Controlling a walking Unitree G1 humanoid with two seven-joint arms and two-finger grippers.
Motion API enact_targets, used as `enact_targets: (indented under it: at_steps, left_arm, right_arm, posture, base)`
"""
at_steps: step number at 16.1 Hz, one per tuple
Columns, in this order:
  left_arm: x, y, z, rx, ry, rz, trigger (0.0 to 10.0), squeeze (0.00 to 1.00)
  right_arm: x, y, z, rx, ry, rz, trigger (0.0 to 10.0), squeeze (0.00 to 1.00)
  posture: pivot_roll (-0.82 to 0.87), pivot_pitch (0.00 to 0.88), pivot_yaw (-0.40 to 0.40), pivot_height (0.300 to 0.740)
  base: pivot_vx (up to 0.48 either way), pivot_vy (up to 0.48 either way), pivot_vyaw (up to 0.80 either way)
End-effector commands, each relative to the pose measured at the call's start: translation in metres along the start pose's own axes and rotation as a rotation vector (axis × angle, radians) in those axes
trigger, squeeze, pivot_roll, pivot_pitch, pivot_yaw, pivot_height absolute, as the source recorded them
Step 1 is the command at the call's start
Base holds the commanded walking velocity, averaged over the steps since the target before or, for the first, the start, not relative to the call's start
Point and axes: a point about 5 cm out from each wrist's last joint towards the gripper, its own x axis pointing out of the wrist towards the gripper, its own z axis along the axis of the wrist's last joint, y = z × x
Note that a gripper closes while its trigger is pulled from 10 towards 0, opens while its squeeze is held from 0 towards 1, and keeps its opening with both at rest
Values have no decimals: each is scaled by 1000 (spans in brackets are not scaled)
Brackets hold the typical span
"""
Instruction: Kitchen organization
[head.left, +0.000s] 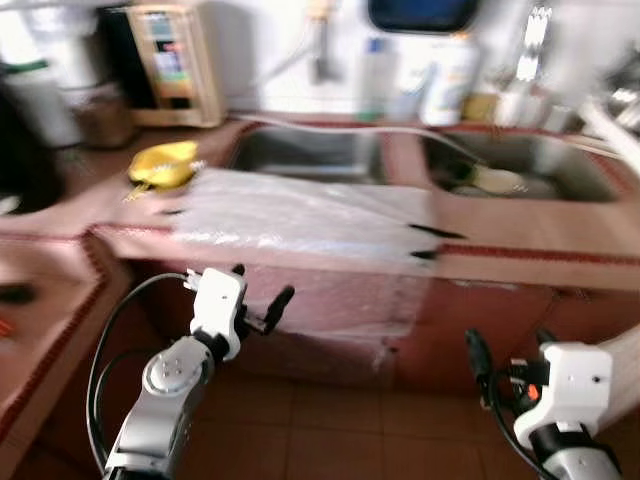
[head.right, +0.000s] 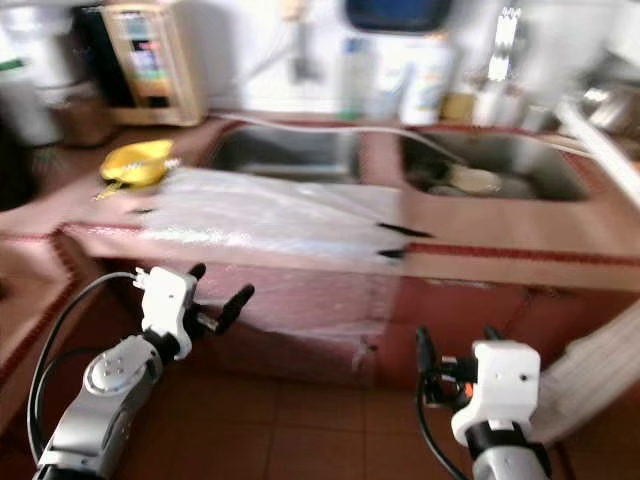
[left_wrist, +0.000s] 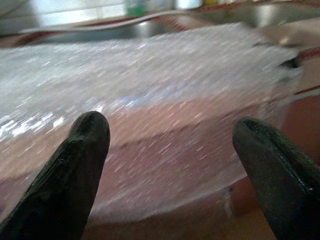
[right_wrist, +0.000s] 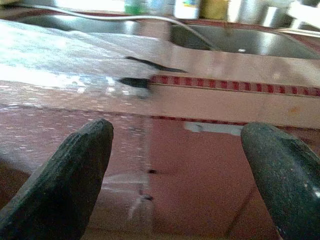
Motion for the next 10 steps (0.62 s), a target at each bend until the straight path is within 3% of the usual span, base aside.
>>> enact_targets:
  at_steps: [1, 2, 10]
  left_arm:
    - [-1, 4, 1, -1, 11, 8, 10000, 0]
    - [-1, 4, 0, -5, 14, 15, 10000, 0]
    - [14, -7, 7, -49, 2, 13, 10000, 0]
  right_arm:
    - [1, 2, 6, -4, -23, 5, 10000, 0]
    - [2, 2, 6, -12, -25, 9, 10000, 0]
    - [7, 9, 8, -39, -38, 24, 10000, 0]
  posture:
    - [-14, 0, 25, 740]
    - [-13, 0, 22, 740]
    - [-28, 0, 33, 740]
  base:
    - [0, 0, 0]
    - [0, 0, 0]
    - [0, 0, 770]
